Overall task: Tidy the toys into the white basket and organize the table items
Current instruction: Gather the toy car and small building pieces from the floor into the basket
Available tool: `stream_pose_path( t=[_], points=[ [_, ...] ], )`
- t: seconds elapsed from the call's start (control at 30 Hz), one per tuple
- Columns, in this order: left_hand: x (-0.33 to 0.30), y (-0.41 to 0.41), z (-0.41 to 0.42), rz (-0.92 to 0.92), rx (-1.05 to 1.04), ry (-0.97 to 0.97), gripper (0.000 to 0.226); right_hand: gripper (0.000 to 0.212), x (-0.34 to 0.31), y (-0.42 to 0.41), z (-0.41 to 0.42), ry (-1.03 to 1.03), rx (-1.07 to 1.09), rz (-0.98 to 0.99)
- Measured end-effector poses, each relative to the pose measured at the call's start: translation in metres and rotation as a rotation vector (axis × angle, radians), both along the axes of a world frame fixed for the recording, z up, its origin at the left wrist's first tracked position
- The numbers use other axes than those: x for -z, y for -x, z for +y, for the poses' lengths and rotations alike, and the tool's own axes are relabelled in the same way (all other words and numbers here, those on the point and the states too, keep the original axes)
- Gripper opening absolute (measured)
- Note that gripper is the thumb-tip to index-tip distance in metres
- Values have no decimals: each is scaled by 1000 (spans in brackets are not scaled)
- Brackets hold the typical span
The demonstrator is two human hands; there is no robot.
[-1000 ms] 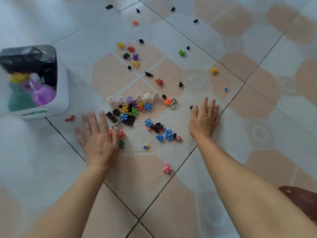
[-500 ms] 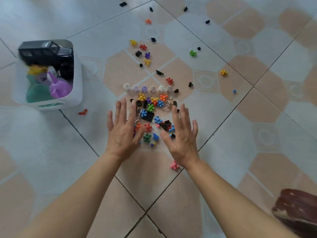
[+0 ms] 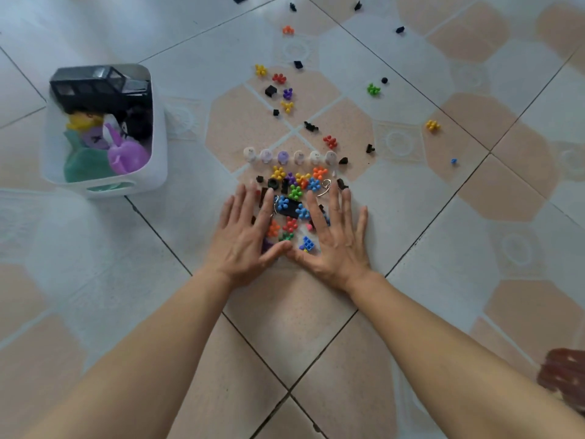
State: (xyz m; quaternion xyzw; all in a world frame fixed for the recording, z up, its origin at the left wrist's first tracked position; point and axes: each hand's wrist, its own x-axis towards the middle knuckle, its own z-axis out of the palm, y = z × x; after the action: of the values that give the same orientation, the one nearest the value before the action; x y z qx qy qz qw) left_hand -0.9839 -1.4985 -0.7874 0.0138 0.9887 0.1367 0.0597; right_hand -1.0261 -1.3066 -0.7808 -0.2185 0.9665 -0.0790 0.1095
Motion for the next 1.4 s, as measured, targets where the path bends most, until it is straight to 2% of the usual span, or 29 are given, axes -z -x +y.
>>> stream_pose_path(
  t=[0.2,0.37,0.5,0.8,1.03,1.17,1.27,1.4],
  points=[
    [2,43,-1,47,30,49,74,95,4,65,-8,-17,-91,74],
    [-13,87,6,-75,-63,8,60,83,-1,118,-18,-70,-144,46],
    [-38,101,11,-151,-178,-79,60,75,-18,145,-17,-155,-262,-70],
    [-108,69,28,-258,-179,-126,73,72,-83,166,10,-203,-433,-330],
    [-77,81,15,-249,-71,-8,104,99,-84,176,13,-211,-412,-307],
    [-52,100,11,-248,-30,-44,121,118,-77,159,12,-182,-211,-339],
    [-39,104,5,-289,25,-115,122,126,-75,138,10,-168,-65,-427],
    [-24,116,-13,-177,217,-77,113,129,-58,140,4,-186,-13,-419]
  ],
)
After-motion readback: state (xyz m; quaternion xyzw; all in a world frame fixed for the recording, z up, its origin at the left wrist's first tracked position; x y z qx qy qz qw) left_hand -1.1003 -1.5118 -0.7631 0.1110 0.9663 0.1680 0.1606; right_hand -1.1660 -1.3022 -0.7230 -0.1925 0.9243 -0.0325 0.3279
